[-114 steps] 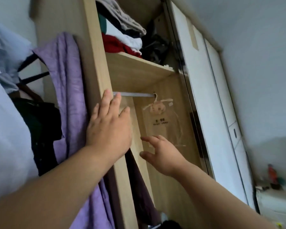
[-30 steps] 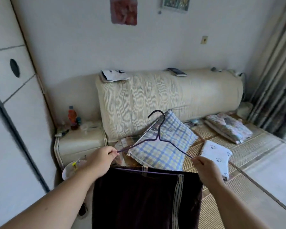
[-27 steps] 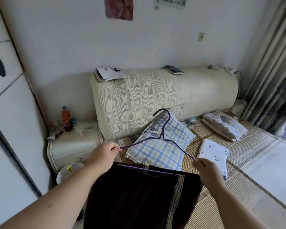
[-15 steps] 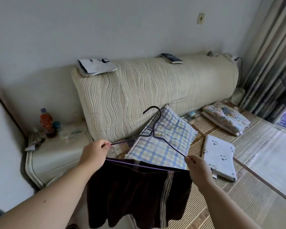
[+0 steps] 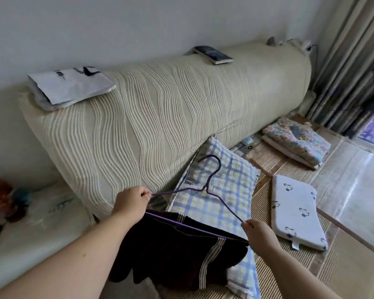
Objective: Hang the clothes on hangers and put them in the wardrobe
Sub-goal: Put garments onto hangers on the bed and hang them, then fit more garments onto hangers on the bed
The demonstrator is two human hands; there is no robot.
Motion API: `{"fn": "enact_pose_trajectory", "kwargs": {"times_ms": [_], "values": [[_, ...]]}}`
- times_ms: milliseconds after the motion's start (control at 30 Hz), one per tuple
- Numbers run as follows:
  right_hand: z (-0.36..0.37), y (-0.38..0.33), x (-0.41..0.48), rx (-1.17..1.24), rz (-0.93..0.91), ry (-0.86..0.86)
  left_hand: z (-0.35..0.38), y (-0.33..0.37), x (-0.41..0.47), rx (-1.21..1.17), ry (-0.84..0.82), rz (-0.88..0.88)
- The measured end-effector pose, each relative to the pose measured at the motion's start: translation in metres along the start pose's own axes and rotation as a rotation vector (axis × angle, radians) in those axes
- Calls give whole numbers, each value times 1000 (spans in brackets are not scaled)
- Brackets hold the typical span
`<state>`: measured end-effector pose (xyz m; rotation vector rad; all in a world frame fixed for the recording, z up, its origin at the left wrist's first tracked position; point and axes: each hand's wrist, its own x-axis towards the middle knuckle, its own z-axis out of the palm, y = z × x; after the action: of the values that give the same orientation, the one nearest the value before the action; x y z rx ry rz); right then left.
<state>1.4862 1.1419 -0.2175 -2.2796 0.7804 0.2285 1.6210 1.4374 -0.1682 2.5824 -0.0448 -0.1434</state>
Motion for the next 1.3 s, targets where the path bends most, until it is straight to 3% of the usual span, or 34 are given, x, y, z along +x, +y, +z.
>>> {"fn": "enact_pose_trajectory", "kwargs": {"times_ms": [367,600,700,900,1100,1300], "values": [[10,-8,145,-9,414,141,120,53,221,79,-300,187],[33,-22,197,136,420,164,181,71,275,133,-613,335],[45,-34,190,34,304,148,192,85,257,168,-750,477],[30,-55,127,-43,221,145,184,140,204,218,-756,830],[-16,-24,19,-138,371,337,177,214,86,295,-827,1324],[-19,30,-135,-83,679,538,175,245,-77,241,-900,1716]]}}
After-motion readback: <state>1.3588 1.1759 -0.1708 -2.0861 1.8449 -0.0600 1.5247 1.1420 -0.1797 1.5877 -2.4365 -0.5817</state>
